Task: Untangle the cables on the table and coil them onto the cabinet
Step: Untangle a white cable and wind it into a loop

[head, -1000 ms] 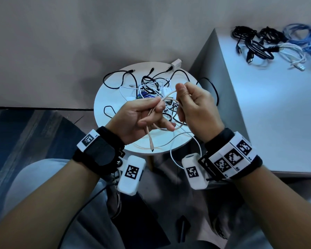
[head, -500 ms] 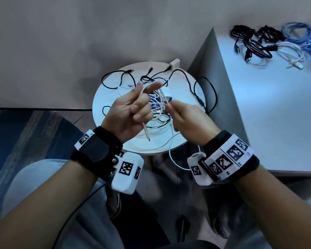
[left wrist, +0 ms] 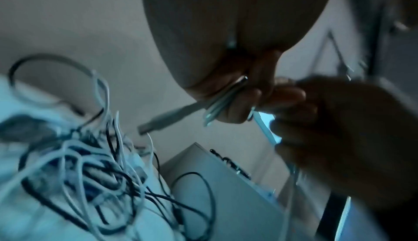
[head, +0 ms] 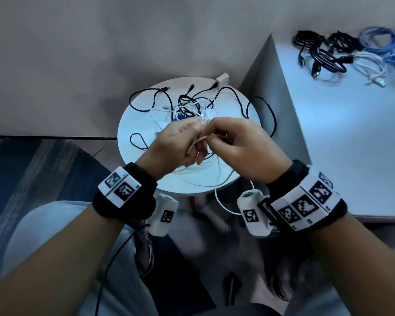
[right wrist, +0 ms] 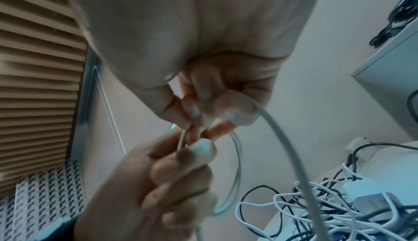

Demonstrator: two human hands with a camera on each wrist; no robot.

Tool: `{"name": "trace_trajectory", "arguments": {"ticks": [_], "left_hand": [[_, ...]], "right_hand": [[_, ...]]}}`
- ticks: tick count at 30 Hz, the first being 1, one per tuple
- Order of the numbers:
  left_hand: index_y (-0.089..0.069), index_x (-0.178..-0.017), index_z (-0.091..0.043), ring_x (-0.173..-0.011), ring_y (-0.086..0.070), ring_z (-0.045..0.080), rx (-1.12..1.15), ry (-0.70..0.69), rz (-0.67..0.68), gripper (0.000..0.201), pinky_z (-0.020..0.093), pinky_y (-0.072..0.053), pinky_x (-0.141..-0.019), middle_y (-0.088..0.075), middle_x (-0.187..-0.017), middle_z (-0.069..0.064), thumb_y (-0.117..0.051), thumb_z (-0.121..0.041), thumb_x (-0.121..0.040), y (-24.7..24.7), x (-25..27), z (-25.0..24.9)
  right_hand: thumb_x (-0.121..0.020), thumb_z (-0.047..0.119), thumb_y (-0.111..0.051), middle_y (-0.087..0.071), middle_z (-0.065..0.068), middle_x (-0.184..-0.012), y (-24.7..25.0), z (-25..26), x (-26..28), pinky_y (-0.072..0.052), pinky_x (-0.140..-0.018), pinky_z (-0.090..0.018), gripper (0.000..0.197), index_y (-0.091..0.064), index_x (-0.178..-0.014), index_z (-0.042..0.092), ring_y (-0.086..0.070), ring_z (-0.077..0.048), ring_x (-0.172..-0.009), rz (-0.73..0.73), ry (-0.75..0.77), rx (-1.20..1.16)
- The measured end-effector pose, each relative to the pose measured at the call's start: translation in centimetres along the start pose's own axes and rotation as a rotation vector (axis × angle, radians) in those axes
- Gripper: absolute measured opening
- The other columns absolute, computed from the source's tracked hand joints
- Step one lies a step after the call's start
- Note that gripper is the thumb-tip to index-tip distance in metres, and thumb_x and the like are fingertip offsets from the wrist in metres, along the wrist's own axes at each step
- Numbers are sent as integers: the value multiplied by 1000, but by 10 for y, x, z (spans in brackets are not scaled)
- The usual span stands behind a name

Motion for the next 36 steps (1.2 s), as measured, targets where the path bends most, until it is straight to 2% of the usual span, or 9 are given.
{"name": "trace_trajectory", "arguments": {"ticks": [7,12,14,17,19,24,29,34,36], "left_hand": [[-65,-81,-9,-38,-20,10,411,183,252,36,30,-15,-44,-30,-44,-5,-39,-27,-100,6,4,-2],[-53,-91,-14,-36,-36,12,952,114,388,33,25,-35,-46,-33,-48,-7,-28,-28,-107,12,5,-7],[-53,-97,-7,-49,-59,18,1160,72,328,31,31,-53,-61,-51,-53,-1,-29,-23,-108,16,2,-12],[-63,-103,10,-63,-72,19,1238,20,-16,46,36,-61,-69,-59,-74,3,-26,-17,-109,26,-4,-7],[-46,-122,9,-80,-76,19,1279,-72,-57,40,35,-61,-80,-68,-86,8,-20,-20,-112,31,-6,-6],[-68,-100,3,-99,-73,24,908,-24,-235,47,35,-57,-88,-73,-93,14,-30,-22,-111,41,-8,2],[-54,-119,-9,-58,-64,12,-227,-50,-113,23,23,-49,-58,-67,-73,-5,-37,-22,-110,22,-4,8],[-57,-81,1,-41,-28,21,151,121,150,31,33,-20,-44,-43,-49,10,-40,-19,-98,8,-1,8],[-60,-95,4,-41,-21,15,387,141,210,32,33,-16,-46,-33,-47,3,-38,-20,-96,6,-1,4]], "right_hand": [[-92,23,-70,-51,-5,-70,18,-4,-5,-39,-54,-32,15,-57,-86,20,-46,-25,-63,-333,47,-147],[-103,24,-52,-50,9,-67,12,-19,-8,-38,-55,-26,15,-64,-100,16,-44,-7,-56,-281,14,-39],[-105,25,-48,-48,8,-62,4,-27,-7,-39,-51,-31,17,-63,-104,17,-40,-7,-50,-165,-77,-61],[-106,33,-44,-50,15,-57,-15,-30,-2,-41,-55,-32,21,-61,-107,22,-41,-7,-48,47,-152,12],[-106,35,-42,-48,11,-58,-30,-25,3,-40,-61,-30,23,-57,-114,20,-42,-7,-52,173,-124,102],[-101,23,-50,-45,6,-64,-53,-10,11,-37,-67,-39,19,-53,-108,5,-46,-25,-69,320,29,241],[-84,11,-51,-56,5,-62,-23,0,5,-41,-58,-29,19,-66,-95,14,-45,-8,-53,30,36,60],[-92,14,-55,-54,14,-71,2,-10,-3,-57,-71,-43,8,-59,-97,19,-54,-16,-59,-259,29,-114],[-97,17,-58,-56,12,-75,6,-15,-5,-48,-62,-23,5,-62,-100,17,-51,-7,-55,-314,13,-84]]}}
Point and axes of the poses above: each hand's wrist, its own x-axis away from the middle knuckle, its own y-axis out of the back of the hand, z = x × y, the point moved 3 cm from there along -x, towards the middle knuckle
